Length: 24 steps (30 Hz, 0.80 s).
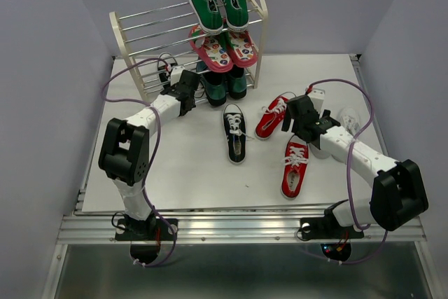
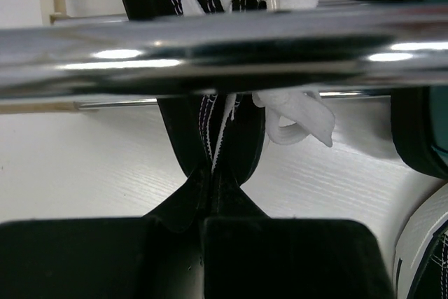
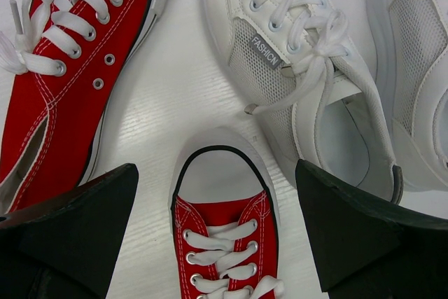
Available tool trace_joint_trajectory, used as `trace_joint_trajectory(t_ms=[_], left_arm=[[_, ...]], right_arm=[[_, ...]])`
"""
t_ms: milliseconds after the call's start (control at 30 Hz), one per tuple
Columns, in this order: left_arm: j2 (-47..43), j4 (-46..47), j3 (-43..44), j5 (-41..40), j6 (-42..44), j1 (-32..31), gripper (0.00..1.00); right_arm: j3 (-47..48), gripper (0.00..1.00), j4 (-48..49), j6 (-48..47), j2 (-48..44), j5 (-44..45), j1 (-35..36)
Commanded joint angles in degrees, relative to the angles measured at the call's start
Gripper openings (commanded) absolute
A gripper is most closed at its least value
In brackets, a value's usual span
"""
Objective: Place and organize the shoes onto the shoe shelf
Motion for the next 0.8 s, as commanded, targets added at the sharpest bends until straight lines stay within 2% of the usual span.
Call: trace_joint_trajectory(t_ms=[0, 700, 767], left_arm=[[-4.7, 7.3, 0.5, -1.1, 4.7, 0.7, 0.00], [-1.9, 5.1, 2.6, -3.3, 3.5, 2.5, 0.00], [-1.5, 5.0, 2.7, -3.0, 3.5, 2.6, 0.05]], right_arm=[[-0.3, 1.00, 1.8, -0.8, -1.6, 2.0, -0.1], [-0.9, 1.00, 2.6, -1.2, -2.5, 2.5, -0.1], [-0.9, 1.00, 2.7, -1.2, -2.5, 2.5, -0.1]])
